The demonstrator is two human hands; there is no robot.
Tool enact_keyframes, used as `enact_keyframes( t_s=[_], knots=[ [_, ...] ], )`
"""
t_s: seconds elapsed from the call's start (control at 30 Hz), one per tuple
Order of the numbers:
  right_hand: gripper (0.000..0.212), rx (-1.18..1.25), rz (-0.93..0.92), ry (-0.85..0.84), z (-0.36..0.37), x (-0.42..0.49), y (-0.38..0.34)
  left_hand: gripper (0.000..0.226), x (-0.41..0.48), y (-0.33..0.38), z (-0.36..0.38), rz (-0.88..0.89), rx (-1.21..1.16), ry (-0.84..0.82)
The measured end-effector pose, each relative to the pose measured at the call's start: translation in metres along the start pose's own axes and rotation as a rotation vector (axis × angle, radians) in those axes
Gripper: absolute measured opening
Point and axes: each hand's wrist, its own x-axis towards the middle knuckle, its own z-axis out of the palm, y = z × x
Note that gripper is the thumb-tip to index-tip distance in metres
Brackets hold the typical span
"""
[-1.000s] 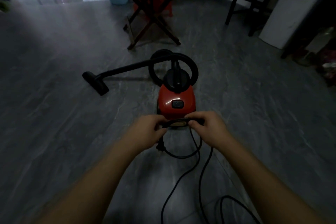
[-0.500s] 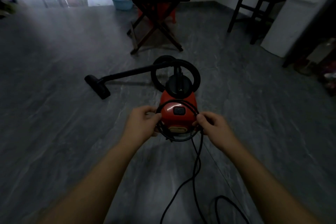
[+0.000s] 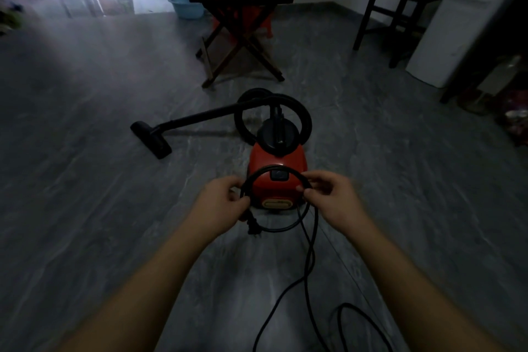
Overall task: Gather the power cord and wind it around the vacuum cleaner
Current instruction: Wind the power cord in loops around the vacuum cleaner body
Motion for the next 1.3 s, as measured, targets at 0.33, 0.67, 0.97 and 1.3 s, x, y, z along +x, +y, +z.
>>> enact_keyframes(
  t_s=[0.33, 0.67, 0.97, 1.3],
  knots=[
    [0.053, -0.108, -0.029, -0.098, 0.002, -0.005, -0.007, 0.022, -0.004, 0.001, -0.002, 0.136, 0.027, 0.012],
    [0.013, -0.099, -0.005, 0.016, 0.001, -0.004, -0.006, 0.016, -0.008, 0.016, -0.007, 0.073, -0.304, 0.031],
    [0.015, -0.099, 0.002, 0.097, -0.001, 0.0, -0.006, 0.006, -0.006, 0.014, -0.005, -0.015, -0.222, 0.026],
    [0.02, -0.174, -0.053, 0.037, -0.006, 0.009, 0.003, 0.042, -0.003, 0.0, -0.01, 0.2, 0.059, 0.067]
  ],
)
